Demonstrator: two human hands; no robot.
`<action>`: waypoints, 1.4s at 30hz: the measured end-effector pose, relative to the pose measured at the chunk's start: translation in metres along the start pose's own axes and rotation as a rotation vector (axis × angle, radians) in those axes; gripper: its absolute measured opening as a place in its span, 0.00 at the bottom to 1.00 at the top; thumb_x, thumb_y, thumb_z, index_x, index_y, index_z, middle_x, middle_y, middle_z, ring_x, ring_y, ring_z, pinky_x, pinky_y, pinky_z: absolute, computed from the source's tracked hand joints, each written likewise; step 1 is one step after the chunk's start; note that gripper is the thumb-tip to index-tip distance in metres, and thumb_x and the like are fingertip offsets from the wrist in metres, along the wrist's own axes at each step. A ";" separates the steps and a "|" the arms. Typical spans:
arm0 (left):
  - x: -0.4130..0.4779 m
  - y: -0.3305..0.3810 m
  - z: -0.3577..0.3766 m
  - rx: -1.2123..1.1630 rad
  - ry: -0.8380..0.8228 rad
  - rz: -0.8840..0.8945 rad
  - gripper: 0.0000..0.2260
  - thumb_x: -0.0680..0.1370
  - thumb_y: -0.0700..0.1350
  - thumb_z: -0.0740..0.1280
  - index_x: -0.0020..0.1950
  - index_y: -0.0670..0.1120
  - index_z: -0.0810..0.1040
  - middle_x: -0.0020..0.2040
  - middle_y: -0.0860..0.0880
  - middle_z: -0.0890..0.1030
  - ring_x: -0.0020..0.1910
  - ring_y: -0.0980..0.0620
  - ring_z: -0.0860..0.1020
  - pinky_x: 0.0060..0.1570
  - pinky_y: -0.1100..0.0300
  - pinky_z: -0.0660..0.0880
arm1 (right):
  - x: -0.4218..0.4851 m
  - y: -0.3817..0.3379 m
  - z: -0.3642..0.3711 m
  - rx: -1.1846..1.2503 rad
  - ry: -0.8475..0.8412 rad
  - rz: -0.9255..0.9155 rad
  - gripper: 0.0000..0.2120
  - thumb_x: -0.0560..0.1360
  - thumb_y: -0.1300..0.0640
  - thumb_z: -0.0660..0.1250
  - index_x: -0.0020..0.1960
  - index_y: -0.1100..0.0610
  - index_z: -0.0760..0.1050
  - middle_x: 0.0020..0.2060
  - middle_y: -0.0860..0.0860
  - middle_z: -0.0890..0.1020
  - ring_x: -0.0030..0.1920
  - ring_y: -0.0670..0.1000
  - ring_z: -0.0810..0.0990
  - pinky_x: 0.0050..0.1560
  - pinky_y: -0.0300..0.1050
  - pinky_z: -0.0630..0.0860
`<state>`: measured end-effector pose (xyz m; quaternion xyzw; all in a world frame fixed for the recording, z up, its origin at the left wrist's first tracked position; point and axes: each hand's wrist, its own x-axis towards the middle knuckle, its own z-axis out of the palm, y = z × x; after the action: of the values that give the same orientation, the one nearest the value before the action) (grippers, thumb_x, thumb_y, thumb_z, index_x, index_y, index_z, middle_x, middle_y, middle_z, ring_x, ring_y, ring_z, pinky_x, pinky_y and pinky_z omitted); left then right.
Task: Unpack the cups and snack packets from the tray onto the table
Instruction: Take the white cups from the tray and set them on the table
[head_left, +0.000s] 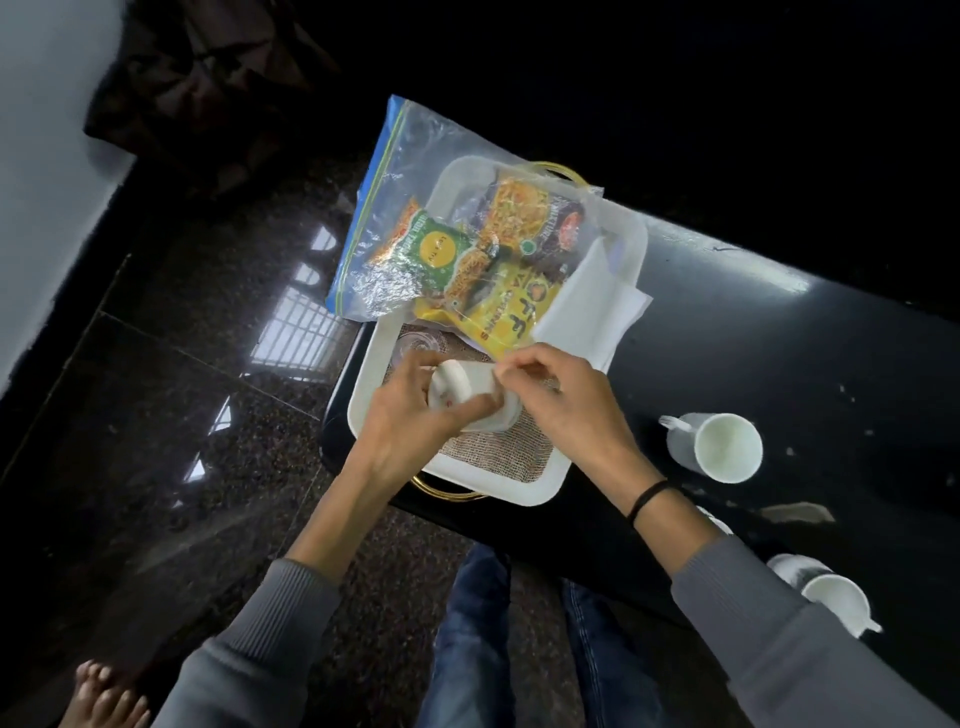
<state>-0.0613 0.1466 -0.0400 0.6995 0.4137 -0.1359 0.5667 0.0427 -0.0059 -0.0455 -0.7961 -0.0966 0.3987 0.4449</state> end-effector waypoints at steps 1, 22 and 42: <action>0.000 0.005 0.006 -0.134 -0.024 -0.046 0.37 0.61 0.62 0.79 0.64 0.48 0.72 0.56 0.45 0.83 0.50 0.49 0.86 0.47 0.50 0.85 | -0.003 0.002 -0.008 0.063 0.011 0.001 0.07 0.79 0.46 0.69 0.52 0.46 0.85 0.51 0.38 0.86 0.53 0.33 0.81 0.47 0.23 0.73; -0.055 0.083 0.237 -0.311 -0.516 -0.096 0.21 0.79 0.62 0.66 0.62 0.48 0.82 0.55 0.42 0.85 0.53 0.45 0.86 0.46 0.50 0.85 | -0.136 0.117 -0.194 0.429 0.290 0.089 0.27 0.63 0.39 0.82 0.60 0.40 0.79 0.54 0.41 0.86 0.52 0.40 0.85 0.42 0.34 0.81; -0.054 0.051 0.338 -0.027 -0.491 -0.066 0.16 0.82 0.38 0.66 0.71 0.42 0.76 0.56 0.44 0.85 0.57 0.53 0.84 0.51 0.58 0.84 | -0.140 0.205 -0.231 -0.363 0.449 0.044 0.38 0.66 0.48 0.82 0.72 0.51 0.72 0.68 0.51 0.78 0.66 0.56 0.77 0.62 0.53 0.75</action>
<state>0.0373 -0.1828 -0.0779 0.6238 0.2881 -0.3147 0.6549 0.0747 -0.3426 -0.0632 -0.9329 -0.0482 0.1984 0.2965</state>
